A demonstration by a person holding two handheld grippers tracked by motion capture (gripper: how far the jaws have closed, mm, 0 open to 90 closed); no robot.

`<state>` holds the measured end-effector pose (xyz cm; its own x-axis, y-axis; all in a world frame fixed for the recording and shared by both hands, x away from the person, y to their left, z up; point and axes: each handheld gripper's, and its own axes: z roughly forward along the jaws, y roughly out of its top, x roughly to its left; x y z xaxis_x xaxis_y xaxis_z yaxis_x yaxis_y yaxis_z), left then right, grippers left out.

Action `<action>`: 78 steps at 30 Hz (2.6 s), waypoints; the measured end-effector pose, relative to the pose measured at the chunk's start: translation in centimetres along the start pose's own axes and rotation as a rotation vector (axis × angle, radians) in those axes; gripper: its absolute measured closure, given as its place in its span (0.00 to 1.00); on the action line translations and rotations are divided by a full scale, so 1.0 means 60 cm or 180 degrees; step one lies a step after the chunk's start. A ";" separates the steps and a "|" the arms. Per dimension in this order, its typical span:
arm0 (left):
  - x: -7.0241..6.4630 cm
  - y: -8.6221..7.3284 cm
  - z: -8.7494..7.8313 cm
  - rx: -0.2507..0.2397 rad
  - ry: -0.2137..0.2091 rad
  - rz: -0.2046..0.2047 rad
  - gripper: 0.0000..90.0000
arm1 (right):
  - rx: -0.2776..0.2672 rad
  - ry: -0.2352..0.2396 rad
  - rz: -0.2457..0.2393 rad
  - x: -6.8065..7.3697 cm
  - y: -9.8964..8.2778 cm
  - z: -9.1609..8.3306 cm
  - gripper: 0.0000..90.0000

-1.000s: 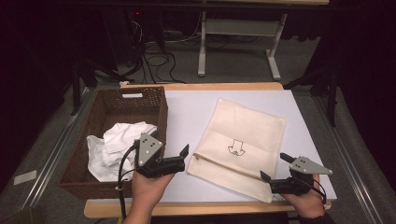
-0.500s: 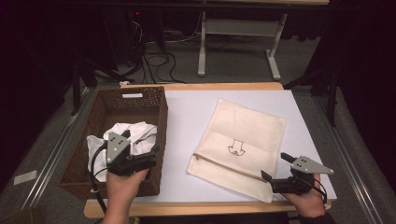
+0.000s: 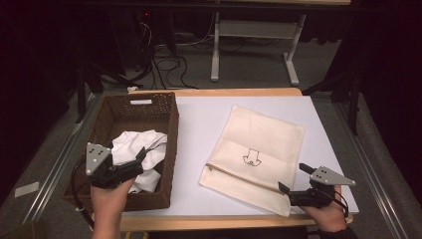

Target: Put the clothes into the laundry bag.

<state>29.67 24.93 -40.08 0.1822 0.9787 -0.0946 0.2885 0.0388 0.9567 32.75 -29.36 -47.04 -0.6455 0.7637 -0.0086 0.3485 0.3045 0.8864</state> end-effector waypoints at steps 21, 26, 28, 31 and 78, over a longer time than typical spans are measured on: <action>0.016 0.043 0.083 0.0602 -0.0019 0.0047 0.06 | 0.0028 -0.0015 -0.0005 0.003 -0.003 -0.002 0.00; 0.039 0.038 0.123 0.1201 -0.0113 0.0040 0.02 | 0.0044 -0.0008 -0.0049 0.006 -0.002 -0.001 0.00; 0.048 0.032 0.138 0.1453 -0.0133 0.0040 0.01 | 0.0051 -0.0002 -0.0040 0.007 -0.002 0.001 0.00; 0.058 0.025 0.156 0.1675 -0.0035 0.0057 0.02 | 0.0067 -0.0001 -0.0053 0.007 -0.003 0.002 0.00; 0.093 -0.072 0.226 0.3012 -0.0015 0.0364 0.77 | 0.0145 -0.0001 -0.0035 0.010 -0.006 0.007 0.01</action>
<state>42.17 27.47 -48.46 0.2596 0.9656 -0.0175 0.9095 -0.2383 0.3406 32.52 -28.79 -47.54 -0.6492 0.7604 -0.0184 0.3720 0.3385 0.8643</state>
